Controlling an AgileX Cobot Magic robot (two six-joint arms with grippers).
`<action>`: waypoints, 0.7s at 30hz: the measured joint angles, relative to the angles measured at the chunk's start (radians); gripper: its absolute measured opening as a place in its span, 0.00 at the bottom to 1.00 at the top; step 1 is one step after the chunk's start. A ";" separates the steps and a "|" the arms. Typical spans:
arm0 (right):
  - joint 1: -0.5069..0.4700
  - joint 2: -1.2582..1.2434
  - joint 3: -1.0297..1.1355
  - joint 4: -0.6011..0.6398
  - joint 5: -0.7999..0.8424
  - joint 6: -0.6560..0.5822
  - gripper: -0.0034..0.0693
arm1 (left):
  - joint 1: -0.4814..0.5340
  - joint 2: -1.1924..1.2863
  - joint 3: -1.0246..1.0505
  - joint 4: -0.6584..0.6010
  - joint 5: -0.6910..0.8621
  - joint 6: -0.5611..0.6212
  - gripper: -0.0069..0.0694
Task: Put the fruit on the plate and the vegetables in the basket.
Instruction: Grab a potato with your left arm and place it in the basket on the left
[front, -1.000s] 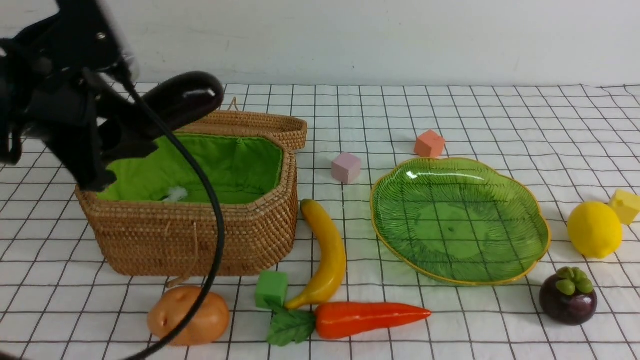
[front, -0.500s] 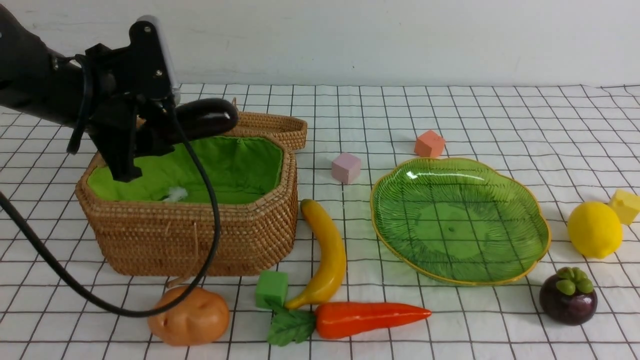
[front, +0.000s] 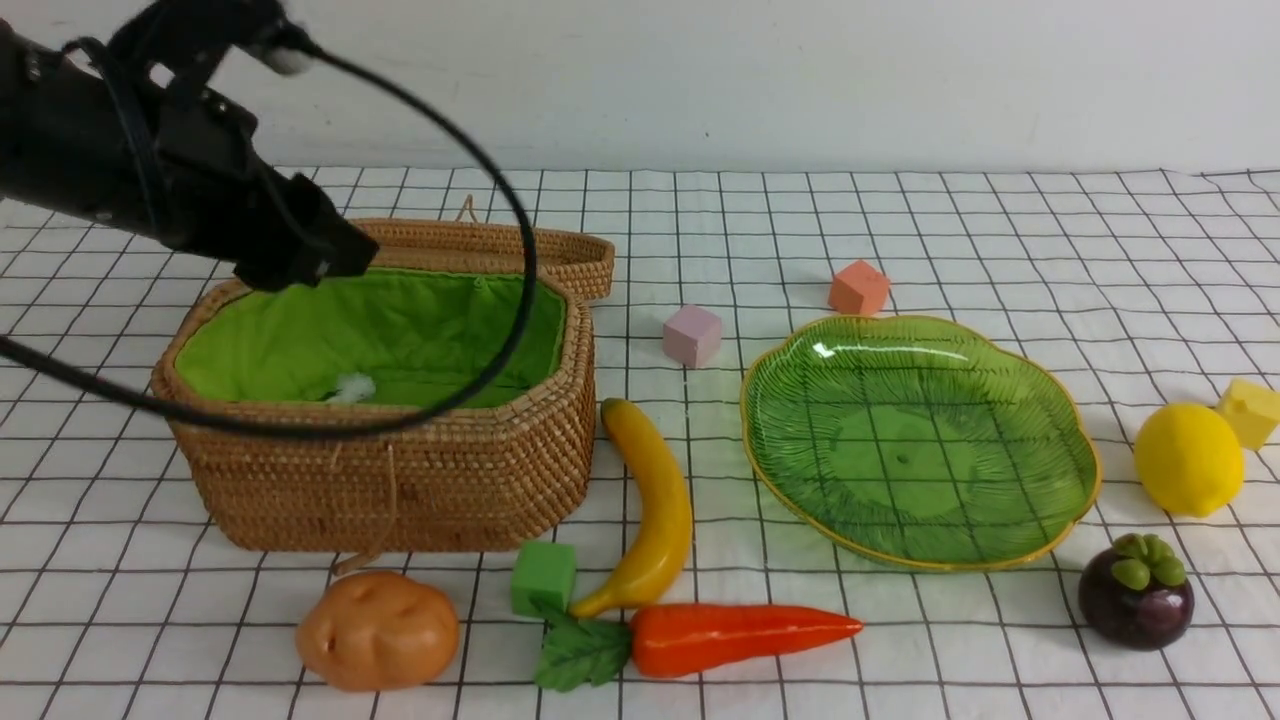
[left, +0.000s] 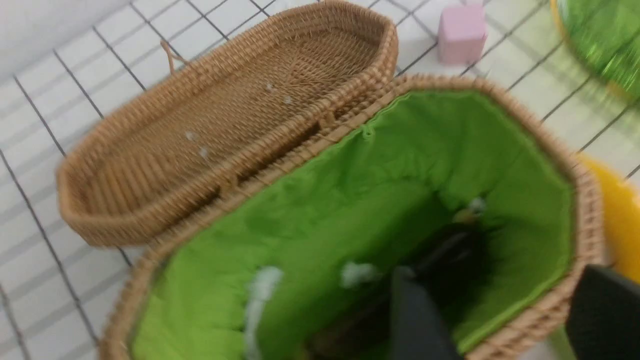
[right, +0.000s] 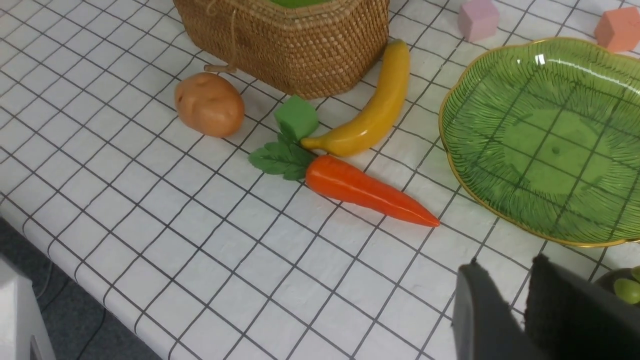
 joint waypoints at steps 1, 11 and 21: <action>0.000 0.000 0.000 0.000 0.002 0.000 0.28 | -0.008 -0.019 0.000 0.010 0.040 -0.046 0.40; 0.000 0.000 0.000 0.010 0.043 0.000 0.28 | -0.404 -0.209 0.269 0.344 0.313 -0.151 0.07; 0.000 0.000 0.000 0.022 0.071 -0.027 0.29 | -0.488 -0.191 0.486 0.620 0.149 -0.167 0.57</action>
